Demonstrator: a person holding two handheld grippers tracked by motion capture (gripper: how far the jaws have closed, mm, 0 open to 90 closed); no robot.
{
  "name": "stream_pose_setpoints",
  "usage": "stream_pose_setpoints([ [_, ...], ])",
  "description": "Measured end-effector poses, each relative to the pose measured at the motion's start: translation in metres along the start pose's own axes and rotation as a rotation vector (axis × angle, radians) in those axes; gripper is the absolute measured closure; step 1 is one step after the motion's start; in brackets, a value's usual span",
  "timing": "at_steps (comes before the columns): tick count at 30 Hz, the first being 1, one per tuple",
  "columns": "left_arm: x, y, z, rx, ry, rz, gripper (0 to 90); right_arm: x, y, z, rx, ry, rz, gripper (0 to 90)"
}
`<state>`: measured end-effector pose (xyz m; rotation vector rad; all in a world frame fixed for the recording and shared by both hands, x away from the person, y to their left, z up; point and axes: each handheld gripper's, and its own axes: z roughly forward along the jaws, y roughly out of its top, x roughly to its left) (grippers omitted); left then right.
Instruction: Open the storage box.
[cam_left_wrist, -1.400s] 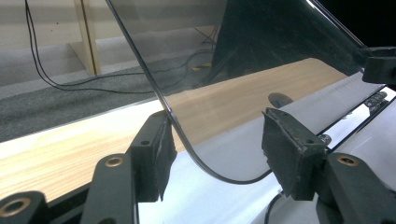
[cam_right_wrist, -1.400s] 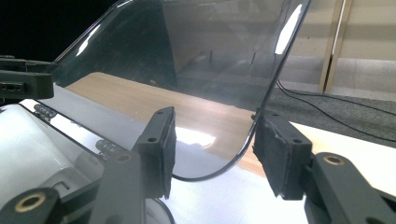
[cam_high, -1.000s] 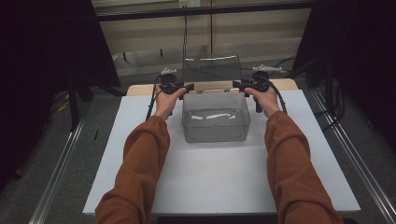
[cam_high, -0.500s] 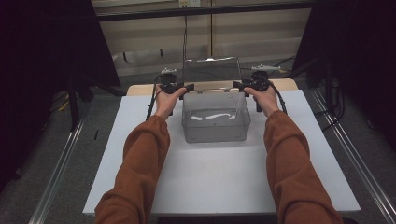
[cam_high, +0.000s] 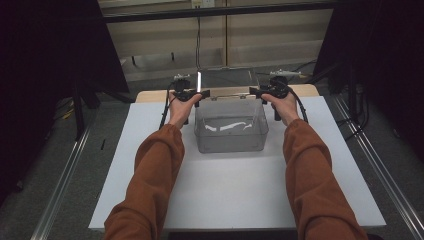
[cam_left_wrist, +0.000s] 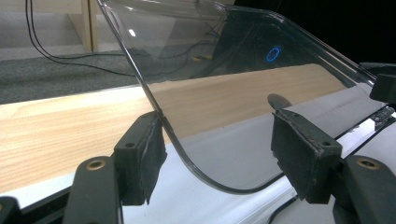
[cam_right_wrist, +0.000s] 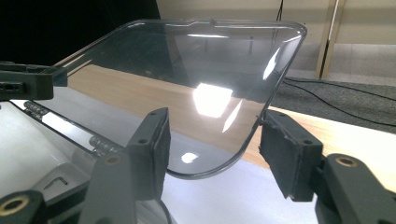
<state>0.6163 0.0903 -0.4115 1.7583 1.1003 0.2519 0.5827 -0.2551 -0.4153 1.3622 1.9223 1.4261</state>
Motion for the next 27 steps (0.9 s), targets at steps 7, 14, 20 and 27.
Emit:
stream_pose_setpoints([
  [7, 0.0008, -0.0005, 0.0003, 0.002, -0.003, -0.020, 34.7, 0.0012, -0.0001, -0.0006, -0.001, -0.008, -0.006, 44.0],
  [14, 0.0011, -0.0008, -0.0002, 0.006, -0.023, -0.015, 33.8, -0.0009, -0.0020, 0.0009, 0.003, -0.019, 0.009, 39.5],
  [20, 0.0020, -0.0023, -0.0005, -0.005, -0.011, -0.024, 25.4, -0.0026, -0.0045, 0.0009, 0.005, -0.056, 0.012, 26.6],
  [27, 0.0026, -0.0020, -0.0066, -0.013, 0.012, 0.011, 21.7, 0.0030, 0.0014, -0.0042, -0.024, -0.090, -0.032, 21.3],
])
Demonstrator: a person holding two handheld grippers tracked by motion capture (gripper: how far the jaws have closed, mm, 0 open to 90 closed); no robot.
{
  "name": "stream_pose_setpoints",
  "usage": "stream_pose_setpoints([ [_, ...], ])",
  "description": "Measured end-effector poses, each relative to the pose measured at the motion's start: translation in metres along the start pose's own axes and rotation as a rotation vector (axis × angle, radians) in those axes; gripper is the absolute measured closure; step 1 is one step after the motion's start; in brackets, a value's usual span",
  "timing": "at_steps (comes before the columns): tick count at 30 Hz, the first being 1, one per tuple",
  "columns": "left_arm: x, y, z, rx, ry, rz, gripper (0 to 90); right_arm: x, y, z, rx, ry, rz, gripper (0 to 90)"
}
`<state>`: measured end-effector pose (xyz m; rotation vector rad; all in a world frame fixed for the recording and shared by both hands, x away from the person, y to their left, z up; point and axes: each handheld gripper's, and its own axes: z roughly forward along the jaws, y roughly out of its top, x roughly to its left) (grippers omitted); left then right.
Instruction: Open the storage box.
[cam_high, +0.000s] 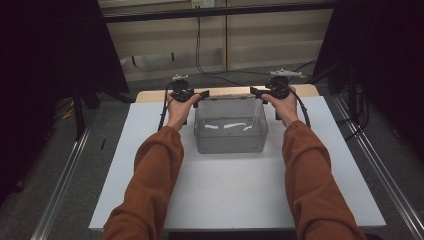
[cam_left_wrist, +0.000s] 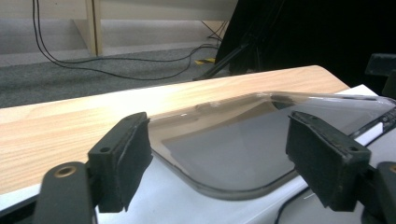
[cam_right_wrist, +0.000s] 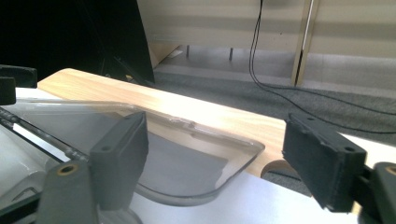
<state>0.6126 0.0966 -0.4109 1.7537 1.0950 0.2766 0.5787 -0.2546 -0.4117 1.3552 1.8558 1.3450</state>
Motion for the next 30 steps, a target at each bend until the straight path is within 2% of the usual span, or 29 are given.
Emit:
stream_pose_setpoints([
  [5, 0.001, -0.001, -0.009, -0.026, 0.014, 0.010, 17.1, 0.006, 0.003, -0.006, -0.020, -0.009, -0.022, 17.0],
  [11, -0.007, 0.001, -0.023, -0.063, 0.015, 0.047, 11.8, 0.009, 0.004, -0.018, -0.054, -0.026, -0.025, 11.3],
  [14, -0.013, 0.003, -0.031, -0.088, 0.023, 0.083, 9.7, 0.011, 0.004, -0.025, -0.080, -0.033, -0.020, 9.0],
  [18, -0.020, 0.002, -0.040, -0.118, 0.012, 0.102, 5.9, 0.015, 0.004, -0.034, -0.091, -0.035, -0.023, 5.5],
  [21, -0.025, 0.000, -0.047, -0.125, 0.003, 0.120, 5.1, 0.020, 0.004, -0.041, -0.110, -0.022, -0.028, 4.1],
  [24, -0.028, -0.002, -0.055, -0.124, 0.008, 0.165, 4.1, 0.025, 0.004, -0.048, -0.124, -0.023, -0.050, 2.2],
  [26, -0.029, -0.003, -0.061, -0.141, 0.003, 0.158, 4.0, 0.028, 0.004, -0.053, -0.138, -0.022, -0.058, 1.9],
  [30, -0.035, -0.005, -0.072, -0.182, -0.004, 0.170, 3.5, 0.034, 0.004, -0.064, -0.163, -0.025, -0.075, 1.3],
])
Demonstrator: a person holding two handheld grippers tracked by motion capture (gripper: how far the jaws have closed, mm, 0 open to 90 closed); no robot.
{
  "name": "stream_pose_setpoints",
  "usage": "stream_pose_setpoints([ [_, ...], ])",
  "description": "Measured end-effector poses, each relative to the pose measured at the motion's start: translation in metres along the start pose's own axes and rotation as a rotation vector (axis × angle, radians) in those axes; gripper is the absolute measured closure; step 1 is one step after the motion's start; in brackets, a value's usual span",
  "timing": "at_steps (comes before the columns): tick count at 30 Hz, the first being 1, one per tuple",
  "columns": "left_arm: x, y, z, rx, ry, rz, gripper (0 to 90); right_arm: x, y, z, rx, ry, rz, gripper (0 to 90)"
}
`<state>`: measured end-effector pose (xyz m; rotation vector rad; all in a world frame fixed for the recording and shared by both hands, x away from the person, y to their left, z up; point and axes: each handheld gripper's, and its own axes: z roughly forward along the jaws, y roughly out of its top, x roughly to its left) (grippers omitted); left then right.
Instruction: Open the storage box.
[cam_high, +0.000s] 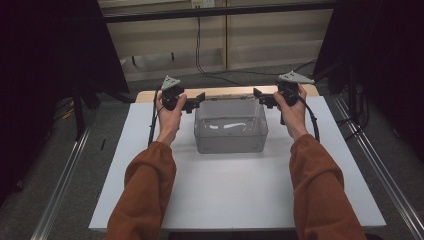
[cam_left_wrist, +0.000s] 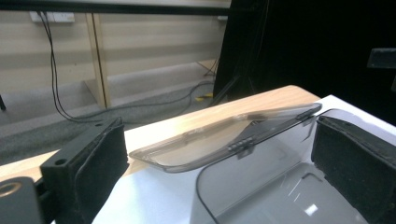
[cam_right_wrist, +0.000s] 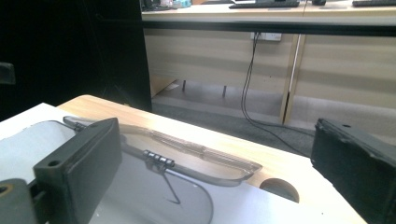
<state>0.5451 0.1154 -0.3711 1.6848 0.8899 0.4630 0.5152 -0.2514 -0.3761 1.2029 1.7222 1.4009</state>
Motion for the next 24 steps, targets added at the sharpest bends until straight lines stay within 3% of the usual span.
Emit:
stream_pose_setpoints([
  [3, -0.006, 0.001, -0.010, -0.016, -0.019, 0.016, 3.3, 0.006, -0.001, -0.008, -0.018, -0.007, -0.013, 0.8],
  [8, -0.009, -0.002, -0.027, -0.066, 0.002, 0.012, 3.3, 0.013, -0.003, -0.021, -0.043, -0.019, -0.023, 0.0],
  [22, -0.004, -0.018, -0.064, -0.098, 0.037, -0.007, 3.3, 0.015, -0.011, -0.057, -0.078, -0.048, -0.047, 0.3],
  [24, -0.005, -0.021, -0.070, -0.100, 0.045, 0.009, 3.3, 0.016, -0.014, -0.061, -0.074, -0.066, -0.051, 0.2],
])
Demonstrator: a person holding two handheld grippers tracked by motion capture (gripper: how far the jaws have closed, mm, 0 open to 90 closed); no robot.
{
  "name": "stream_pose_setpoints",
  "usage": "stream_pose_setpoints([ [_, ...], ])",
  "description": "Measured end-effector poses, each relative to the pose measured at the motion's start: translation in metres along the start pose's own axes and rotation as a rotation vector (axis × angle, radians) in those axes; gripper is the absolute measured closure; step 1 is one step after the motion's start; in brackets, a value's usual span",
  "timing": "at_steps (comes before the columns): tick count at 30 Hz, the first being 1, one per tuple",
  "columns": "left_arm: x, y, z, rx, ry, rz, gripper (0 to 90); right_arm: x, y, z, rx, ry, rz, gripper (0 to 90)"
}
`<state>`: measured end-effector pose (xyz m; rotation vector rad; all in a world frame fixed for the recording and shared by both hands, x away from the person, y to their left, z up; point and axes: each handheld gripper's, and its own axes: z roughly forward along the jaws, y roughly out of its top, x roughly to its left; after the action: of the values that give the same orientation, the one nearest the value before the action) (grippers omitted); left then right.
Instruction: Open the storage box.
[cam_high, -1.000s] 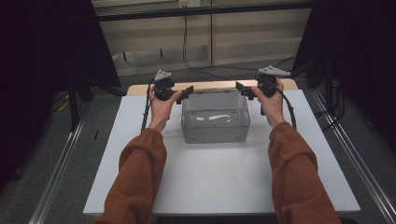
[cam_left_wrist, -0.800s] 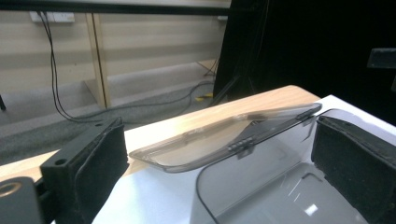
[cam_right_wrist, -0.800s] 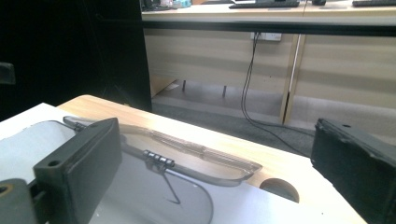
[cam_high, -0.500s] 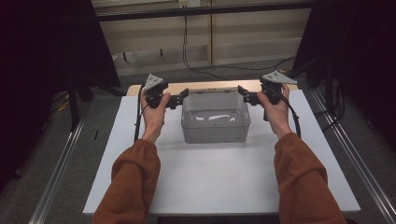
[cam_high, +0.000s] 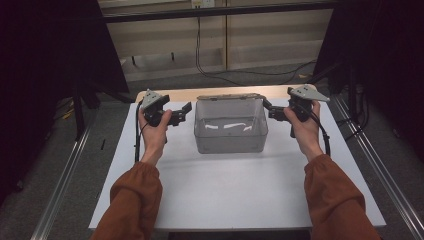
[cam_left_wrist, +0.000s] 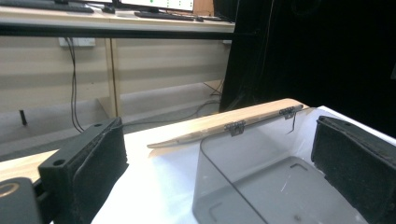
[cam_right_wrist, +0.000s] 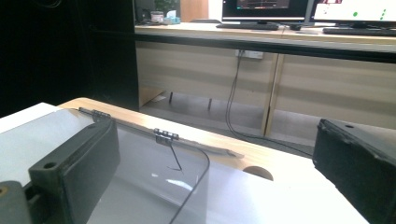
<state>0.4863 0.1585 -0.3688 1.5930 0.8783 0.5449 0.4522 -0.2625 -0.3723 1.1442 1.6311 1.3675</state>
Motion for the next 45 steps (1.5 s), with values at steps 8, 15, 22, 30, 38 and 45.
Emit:
stream_pose_setpoints([
  [8, -0.004, -0.004, -0.025, -0.022, -0.008, 0.011, 2.7, 0.001, -0.009, -0.015, -0.010, -0.037, -0.003, 0.2],
  [15, -0.010, -0.008, -0.042, -0.042, 0.002, 0.022, 2.2, 0.010, -0.012, -0.030, -0.023, -0.043, -0.021, 0.0],
  [22, -0.015, -0.017, -0.055, -0.063, 0.018, 0.029, 2.5, 0.015, -0.015, -0.043, -0.039, -0.074, -0.029, 0.0],
  [30, -0.019, -0.026, -0.072, -0.063, 0.018, 0.035, 2.5, 0.018, -0.021, -0.062, -0.039, -0.081, -0.041, 0.0],
  [38, -0.024, -0.037, -0.089, -0.087, 0.038, 0.052, 2.5, 0.022, -0.028, -0.078, -0.035, -0.080, -0.046, 0.0],
  [45, -0.026, -0.050, -0.101, -0.082, 0.046, 0.028, 2.5, 0.026, -0.035, -0.090, -0.039, -0.089, -0.048, 0.0],
])
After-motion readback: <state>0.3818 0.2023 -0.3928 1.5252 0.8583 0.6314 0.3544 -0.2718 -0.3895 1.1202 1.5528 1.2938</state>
